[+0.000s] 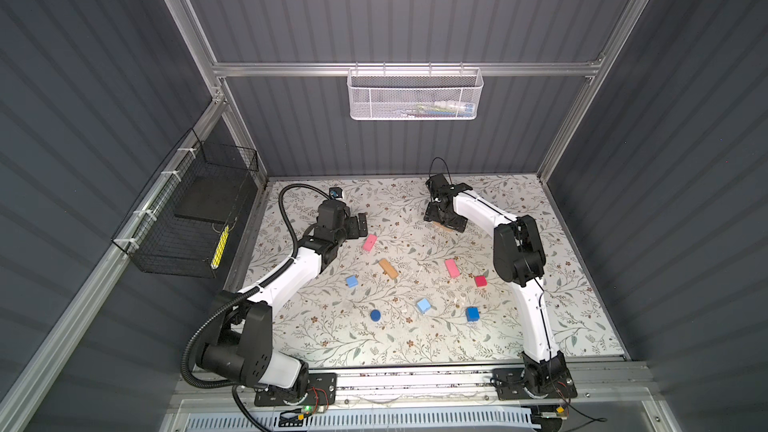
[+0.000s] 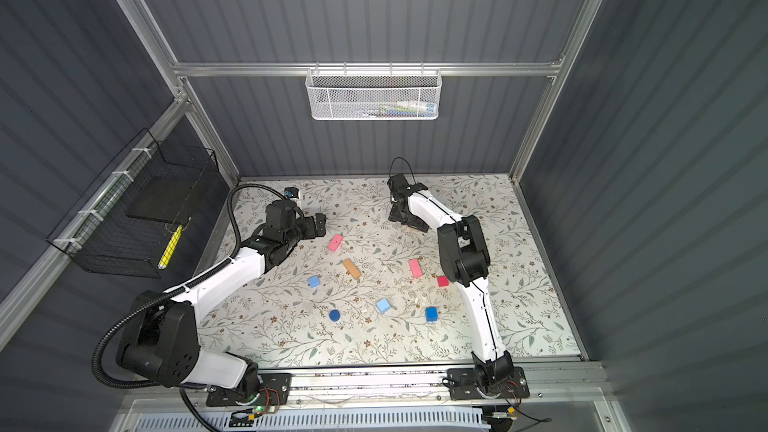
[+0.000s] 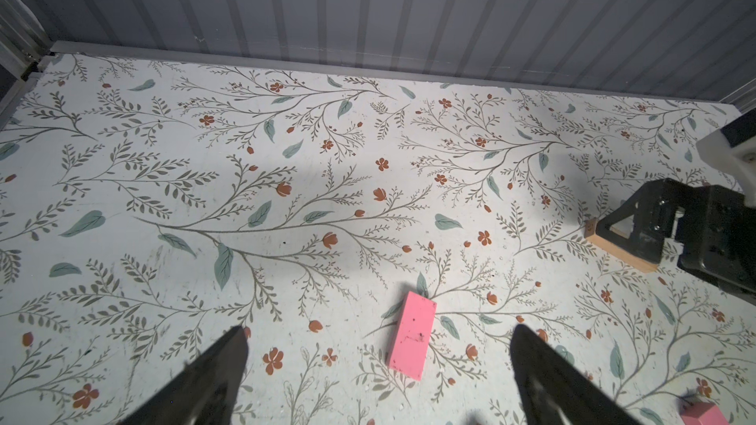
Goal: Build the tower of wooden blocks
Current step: 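Lower the right gripper and close it on the wooden block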
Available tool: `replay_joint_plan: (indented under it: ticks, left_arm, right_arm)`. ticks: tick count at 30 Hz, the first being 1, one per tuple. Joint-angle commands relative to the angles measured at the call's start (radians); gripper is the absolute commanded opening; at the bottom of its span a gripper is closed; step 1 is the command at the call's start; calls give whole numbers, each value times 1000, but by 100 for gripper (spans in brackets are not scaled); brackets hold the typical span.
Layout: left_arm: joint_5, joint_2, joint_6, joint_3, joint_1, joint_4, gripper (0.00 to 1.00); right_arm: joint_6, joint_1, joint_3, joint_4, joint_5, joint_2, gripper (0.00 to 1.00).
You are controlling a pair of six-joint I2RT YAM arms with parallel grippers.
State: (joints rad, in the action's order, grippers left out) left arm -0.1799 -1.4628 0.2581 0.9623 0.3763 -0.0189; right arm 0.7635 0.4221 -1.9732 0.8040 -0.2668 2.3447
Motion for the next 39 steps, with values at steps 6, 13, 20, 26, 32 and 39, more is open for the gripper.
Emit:
replay_joint_plan:
  ticks: [6, 13, 20, 26, 32, 39]
  left_arm:
    - [-24, -29, -26, 41, -4, 20, 100]
    - [-25, -41, -30, 51, -4, 27, 100]
    - [-30, -43, -36, 52, -4, 27, 100]
    - [-32, -45, -37, 54, -4, 34, 100]
    - [-41, -44, -39, 53, -4, 38, 100]
    - [-45, -36, -40, 52, -4, 44, 100]
  right_arm:
    - [19, -14, -37, 35, -4, 29, 99]
    - [9, -16, -84, 46, 23, 59, 96]
    - [8, -16, -128, 88, 30, 90, 95]
    - [11, -17, -127, 95, 27, 93, 95]
    - [10, -21, -130, 96, 40, 100, 85]
    - [2, -23, -130, 109, 64, 107, 78]
